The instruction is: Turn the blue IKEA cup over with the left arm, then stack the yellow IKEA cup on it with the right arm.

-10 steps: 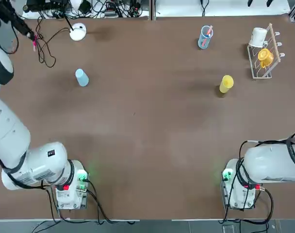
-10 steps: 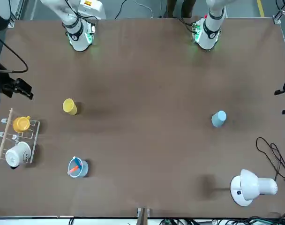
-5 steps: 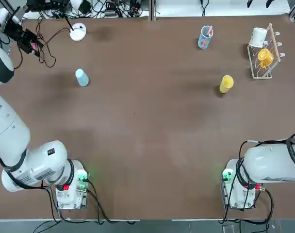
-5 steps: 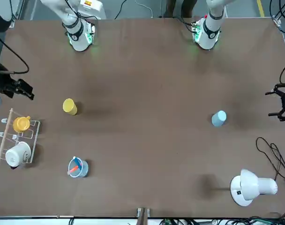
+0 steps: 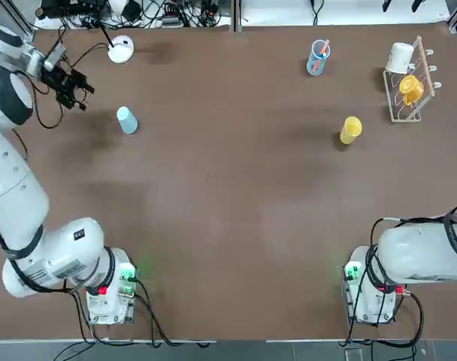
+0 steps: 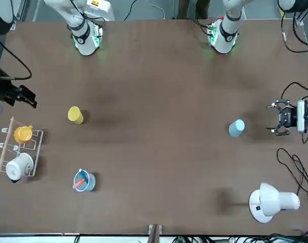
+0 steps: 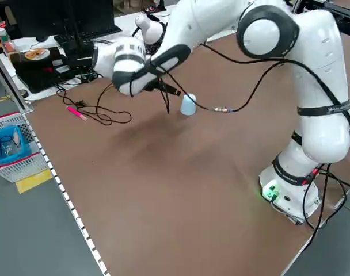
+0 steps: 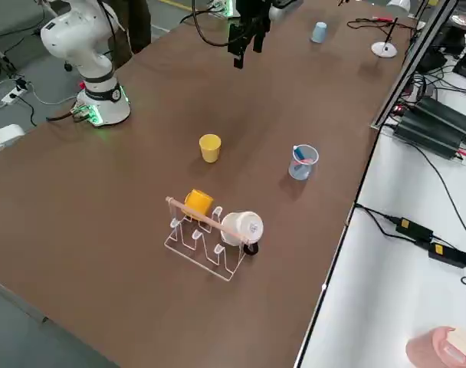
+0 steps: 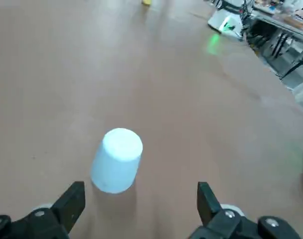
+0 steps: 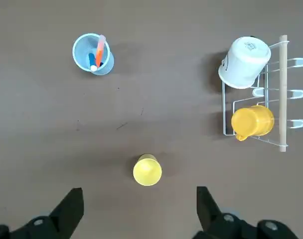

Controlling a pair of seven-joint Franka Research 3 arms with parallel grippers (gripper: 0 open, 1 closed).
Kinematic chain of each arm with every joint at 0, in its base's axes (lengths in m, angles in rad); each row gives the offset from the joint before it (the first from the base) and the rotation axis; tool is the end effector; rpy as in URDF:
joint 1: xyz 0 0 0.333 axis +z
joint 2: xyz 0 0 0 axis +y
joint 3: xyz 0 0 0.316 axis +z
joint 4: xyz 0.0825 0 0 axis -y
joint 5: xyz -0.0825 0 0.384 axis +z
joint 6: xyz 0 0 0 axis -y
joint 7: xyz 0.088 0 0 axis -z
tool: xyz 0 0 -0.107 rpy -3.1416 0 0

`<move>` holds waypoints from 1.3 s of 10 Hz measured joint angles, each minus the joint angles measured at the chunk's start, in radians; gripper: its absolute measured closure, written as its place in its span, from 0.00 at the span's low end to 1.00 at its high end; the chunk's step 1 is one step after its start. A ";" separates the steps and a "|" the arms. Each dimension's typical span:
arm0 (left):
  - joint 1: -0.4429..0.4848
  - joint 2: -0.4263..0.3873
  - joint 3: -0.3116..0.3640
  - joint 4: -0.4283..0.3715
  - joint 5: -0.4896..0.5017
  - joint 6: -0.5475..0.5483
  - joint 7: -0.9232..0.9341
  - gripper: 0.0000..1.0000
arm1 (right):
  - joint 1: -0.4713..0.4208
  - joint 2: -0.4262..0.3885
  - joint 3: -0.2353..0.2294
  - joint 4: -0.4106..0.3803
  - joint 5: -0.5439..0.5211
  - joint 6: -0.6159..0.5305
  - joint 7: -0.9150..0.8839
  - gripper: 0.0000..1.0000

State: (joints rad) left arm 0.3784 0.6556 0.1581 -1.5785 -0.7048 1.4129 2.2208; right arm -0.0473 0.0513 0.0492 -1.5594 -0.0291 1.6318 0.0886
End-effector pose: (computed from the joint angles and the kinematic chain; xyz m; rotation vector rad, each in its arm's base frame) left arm 0.5685 0.2346 0.2435 1.6319 -1.4941 0.5271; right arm 0.5758 -0.0026 0.6064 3.1130 -0.1329 0.0348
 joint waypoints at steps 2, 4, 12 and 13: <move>-0.003 0.053 -0.001 -0.004 -0.053 0.000 0.078 0.01 | 0.001 0.000 0.000 0.000 0.000 0.000 0.000 0.00; -0.004 0.113 -0.004 -0.006 -0.082 0.003 0.125 0.01 | 0.002 0.000 0.000 -0.001 0.000 0.000 0.000 0.00; -0.009 0.226 -0.056 -0.007 -0.171 0.043 0.375 0.01 | 0.004 0.000 0.001 -0.002 0.000 0.000 0.000 0.00; -0.012 0.232 -0.065 -0.007 -0.185 0.057 0.384 0.01 | 0.006 0.000 0.001 -0.005 0.000 -0.001 0.000 0.00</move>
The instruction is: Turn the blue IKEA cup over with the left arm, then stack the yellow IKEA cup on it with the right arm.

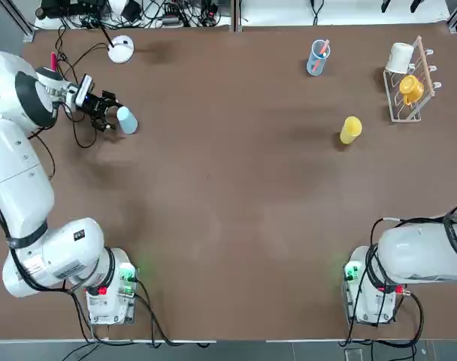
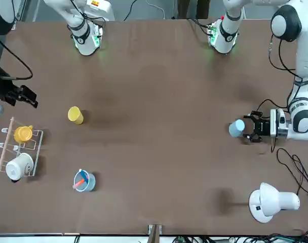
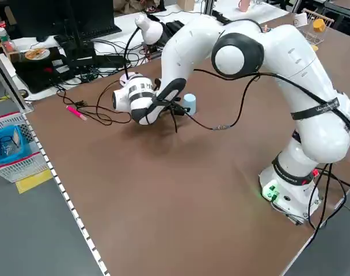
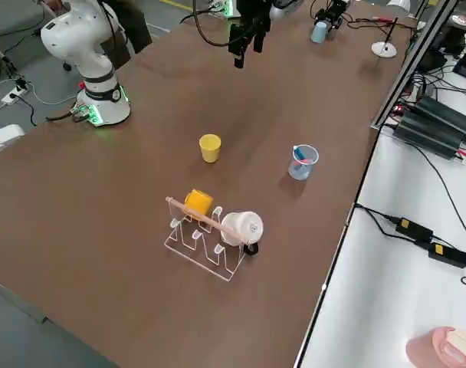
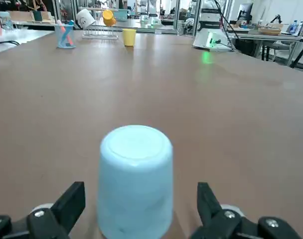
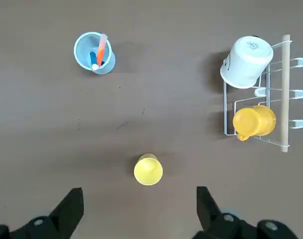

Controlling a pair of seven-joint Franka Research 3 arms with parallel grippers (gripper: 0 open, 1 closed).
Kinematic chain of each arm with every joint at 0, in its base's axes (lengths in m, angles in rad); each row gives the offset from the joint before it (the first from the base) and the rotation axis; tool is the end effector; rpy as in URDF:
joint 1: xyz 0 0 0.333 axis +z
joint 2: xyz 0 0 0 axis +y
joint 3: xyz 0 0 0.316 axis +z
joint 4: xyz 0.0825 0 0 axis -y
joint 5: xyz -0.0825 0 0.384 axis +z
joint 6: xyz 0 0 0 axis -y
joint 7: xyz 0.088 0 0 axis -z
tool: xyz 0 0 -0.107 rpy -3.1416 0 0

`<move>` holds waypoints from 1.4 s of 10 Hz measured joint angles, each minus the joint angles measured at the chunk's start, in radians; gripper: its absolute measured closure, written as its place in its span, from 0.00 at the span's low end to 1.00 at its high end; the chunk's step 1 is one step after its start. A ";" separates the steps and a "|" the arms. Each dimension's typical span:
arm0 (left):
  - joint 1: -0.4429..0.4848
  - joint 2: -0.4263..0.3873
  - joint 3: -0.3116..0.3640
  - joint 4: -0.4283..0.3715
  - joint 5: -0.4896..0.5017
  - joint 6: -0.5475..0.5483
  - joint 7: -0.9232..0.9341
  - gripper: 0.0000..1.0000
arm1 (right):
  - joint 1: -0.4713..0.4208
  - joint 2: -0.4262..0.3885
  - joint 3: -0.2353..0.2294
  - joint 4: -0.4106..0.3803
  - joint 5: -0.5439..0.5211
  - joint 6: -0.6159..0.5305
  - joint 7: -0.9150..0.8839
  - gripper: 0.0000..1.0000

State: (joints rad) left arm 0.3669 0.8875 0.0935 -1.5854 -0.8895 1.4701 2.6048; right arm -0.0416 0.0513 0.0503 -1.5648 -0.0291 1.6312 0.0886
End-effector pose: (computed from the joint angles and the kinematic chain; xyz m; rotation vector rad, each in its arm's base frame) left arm 0.5686 0.1773 0.1085 1.3258 -1.5592 0.8500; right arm 0.5755 0.0013 0.6038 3.1134 -0.1222 0.0256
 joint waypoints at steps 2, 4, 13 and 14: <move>-0.003 0.011 -0.007 0.000 -0.001 0.027 0.007 0.01 | 0.007 0.001 0.000 -0.007 0.000 -0.001 0.000 0.00; -0.003 0.019 -0.013 -0.001 -0.002 0.036 0.008 0.01 | 0.012 0.015 0.000 -0.019 0.000 0.005 0.000 0.00; -0.022 0.050 -0.061 -0.016 -0.003 0.050 0.009 0.14 | 0.013 -0.023 0.006 -0.255 0.000 0.225 0.000 0.00; -0.022 0.050 -0.061 -0.016 -0.003 0.052 0.009 0.19 | 0.013 -0.072 0.006 -0.332 0.000 0.263 0.000 0.00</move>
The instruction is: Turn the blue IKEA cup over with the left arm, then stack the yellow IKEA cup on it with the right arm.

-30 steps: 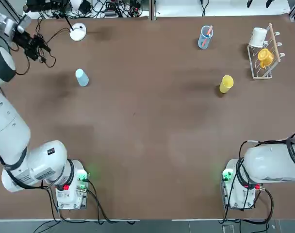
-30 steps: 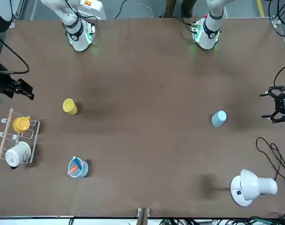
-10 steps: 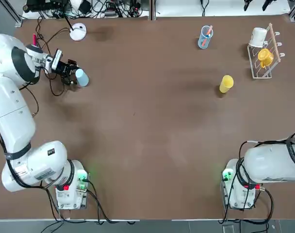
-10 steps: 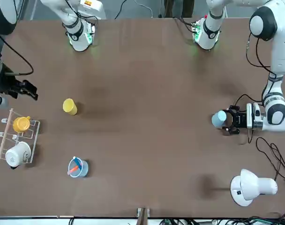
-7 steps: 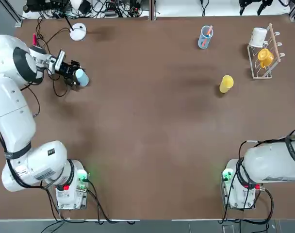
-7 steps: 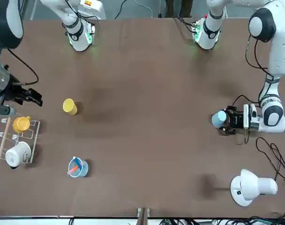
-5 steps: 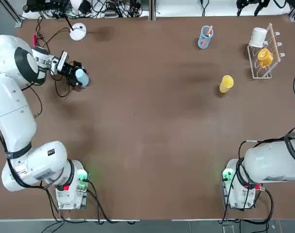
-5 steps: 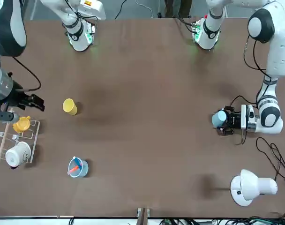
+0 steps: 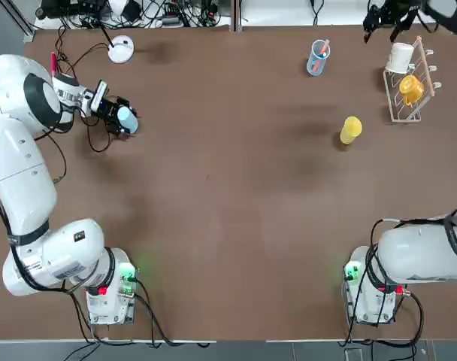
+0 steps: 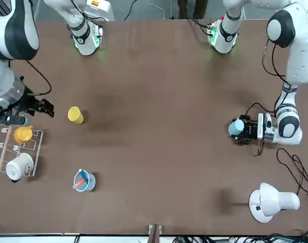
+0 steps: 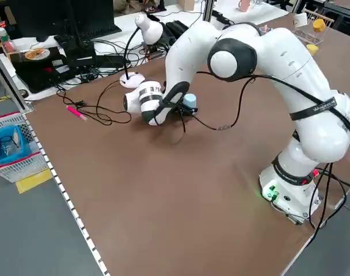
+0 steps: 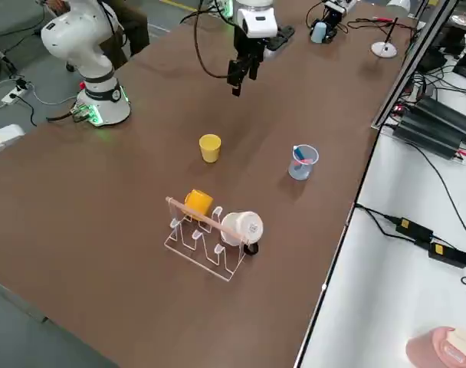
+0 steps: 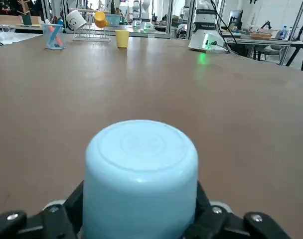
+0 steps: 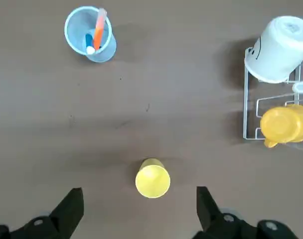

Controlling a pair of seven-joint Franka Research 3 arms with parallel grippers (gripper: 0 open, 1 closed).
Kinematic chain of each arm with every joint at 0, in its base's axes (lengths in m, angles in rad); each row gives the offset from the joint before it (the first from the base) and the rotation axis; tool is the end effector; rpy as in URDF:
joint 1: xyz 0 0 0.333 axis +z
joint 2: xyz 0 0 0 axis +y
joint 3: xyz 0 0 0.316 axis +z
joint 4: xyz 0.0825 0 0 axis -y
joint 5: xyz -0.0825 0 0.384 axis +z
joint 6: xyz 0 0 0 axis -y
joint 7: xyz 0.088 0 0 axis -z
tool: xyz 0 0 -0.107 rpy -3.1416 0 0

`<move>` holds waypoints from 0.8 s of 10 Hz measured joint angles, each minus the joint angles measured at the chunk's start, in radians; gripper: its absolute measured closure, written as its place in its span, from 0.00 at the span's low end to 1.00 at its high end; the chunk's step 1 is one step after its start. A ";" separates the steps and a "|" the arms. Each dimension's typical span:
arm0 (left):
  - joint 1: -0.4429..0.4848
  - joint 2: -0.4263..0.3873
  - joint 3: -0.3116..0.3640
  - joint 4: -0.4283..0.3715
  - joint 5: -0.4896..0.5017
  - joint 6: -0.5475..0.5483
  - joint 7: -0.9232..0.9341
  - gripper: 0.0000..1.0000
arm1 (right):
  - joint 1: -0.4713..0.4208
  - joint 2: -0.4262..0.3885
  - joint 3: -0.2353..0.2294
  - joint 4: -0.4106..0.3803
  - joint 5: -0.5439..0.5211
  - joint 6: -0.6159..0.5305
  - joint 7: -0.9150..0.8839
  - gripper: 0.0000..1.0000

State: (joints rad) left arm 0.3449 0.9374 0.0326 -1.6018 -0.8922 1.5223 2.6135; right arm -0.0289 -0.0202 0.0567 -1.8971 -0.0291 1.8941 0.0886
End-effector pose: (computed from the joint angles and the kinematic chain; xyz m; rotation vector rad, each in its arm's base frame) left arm 0.5690 0.1316 0.0742 1.2769 -1.5476 0.8329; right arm 0.5568 0.0135 0.5081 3.1126 -0.0806 0.0293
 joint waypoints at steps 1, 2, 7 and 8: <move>0.001 0.000 0.000 0.000 -0.001 0.000 0.000 0.26 | 0.000 -0.040 0.000 -0.071 0.000 0.032 0.000 0.00; 0.000 0.000 0.000 0.000 -0.002 0.000 0.000 0.24 | 0.000 -0.066 0.000 -0.132 0.000 0.060 0.000 0.00; -0.017 -0.052 -0.024 0.015 -0.002 0.004 -0.018 0.30 | 0.000 -0.080 0.001 -0.297 0.000 0.087 -0.001 0.00; -0.034 -0.104 -0.027 0.027 -0.002 0.004 -0.079 0.30 | 0.000 -0.080 0.001 -0.319 -0.002 0.110 -0.002 0.00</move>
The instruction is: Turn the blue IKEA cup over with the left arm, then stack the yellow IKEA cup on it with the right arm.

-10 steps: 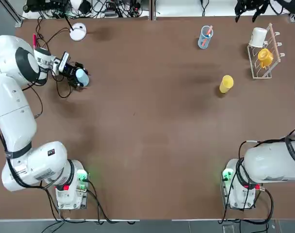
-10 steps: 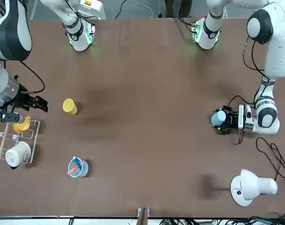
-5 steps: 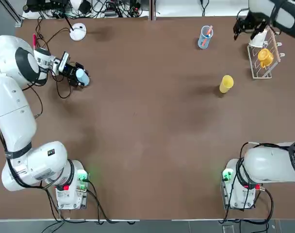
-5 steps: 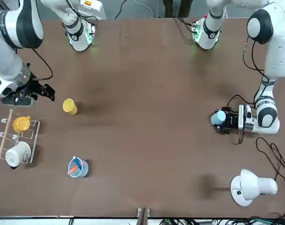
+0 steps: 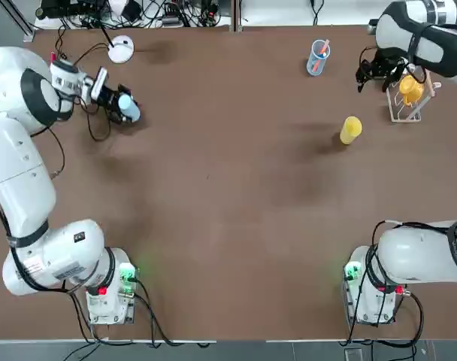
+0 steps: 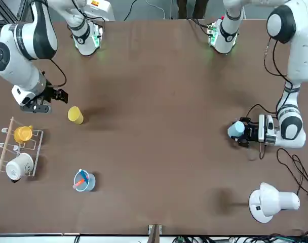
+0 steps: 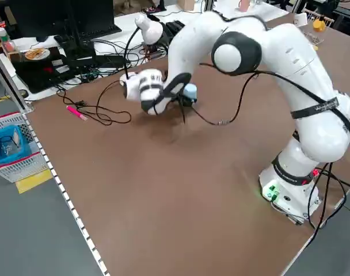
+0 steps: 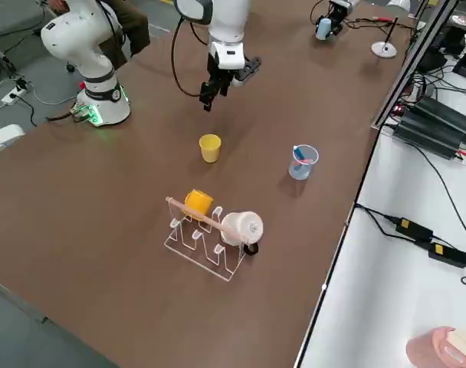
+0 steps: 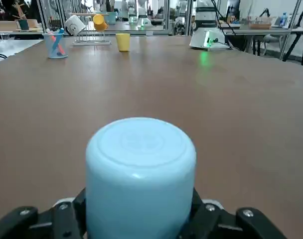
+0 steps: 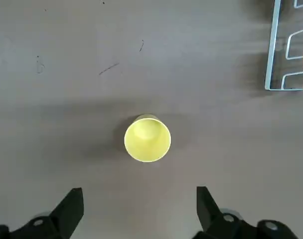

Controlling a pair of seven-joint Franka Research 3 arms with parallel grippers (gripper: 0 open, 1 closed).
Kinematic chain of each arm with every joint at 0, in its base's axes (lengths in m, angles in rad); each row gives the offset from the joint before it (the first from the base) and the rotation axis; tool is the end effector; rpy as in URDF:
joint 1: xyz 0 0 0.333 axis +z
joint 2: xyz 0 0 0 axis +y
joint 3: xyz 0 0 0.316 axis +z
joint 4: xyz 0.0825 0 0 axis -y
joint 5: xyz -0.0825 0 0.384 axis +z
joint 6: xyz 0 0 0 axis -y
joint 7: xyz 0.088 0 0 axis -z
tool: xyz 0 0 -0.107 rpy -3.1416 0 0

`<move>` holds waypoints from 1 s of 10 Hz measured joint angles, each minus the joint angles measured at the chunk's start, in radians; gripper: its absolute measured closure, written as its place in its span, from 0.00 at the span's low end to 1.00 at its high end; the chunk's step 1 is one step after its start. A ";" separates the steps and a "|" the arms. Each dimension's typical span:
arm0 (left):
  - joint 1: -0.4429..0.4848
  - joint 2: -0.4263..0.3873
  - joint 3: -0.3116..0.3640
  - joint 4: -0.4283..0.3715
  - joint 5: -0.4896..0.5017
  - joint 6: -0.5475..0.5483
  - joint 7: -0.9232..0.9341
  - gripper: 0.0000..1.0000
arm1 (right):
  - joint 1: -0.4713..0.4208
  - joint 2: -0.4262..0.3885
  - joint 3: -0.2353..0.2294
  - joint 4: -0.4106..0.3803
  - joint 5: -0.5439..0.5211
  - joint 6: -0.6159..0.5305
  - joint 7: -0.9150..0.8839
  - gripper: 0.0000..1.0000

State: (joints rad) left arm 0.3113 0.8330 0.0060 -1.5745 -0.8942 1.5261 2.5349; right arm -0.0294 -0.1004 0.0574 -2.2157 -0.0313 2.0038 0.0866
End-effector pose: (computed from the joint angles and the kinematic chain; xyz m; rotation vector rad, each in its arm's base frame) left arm 0.6084 0.1084 0.1461 1.2762 -1.6325 0.8381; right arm 0.4970 0.0123 0.4112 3.0965 -0.0689 -0.1699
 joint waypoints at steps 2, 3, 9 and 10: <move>-0.051 -0.148 0.000 -0.001 0.045 0.001 -0.178 0.30 | -0.003 0.001 0.000 -0.062 -0.011 0.071 -0.033 0.00; -0.082 -0.212 0.001 -0.014 0.073 0.018 -0.246 0.30 | -0.008 0.001 -0.001 -0.089 -0.012 0.098 -0.051 0.00; -0.368 -0.470 0.003 -0.169 0.218 0.422 -0.580 0.35 | -0.014 -0.111 -0.003 -0.289 -0.013 0.216 -0.095 0.00; -0.435 -0.489 0.002 -0.169 0.297 0.474 -0.684 0.35 | -0.015 -0.117 -0.003 -0.318 -0.014 0.267 -0.098 0.00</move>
State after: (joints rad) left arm -0.1233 0.3441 0.0080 -1.7435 -0.5974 2.0005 1.8509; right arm -0.0449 -0.2172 0.0541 -2.5341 -0.0452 2.2707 -0.0110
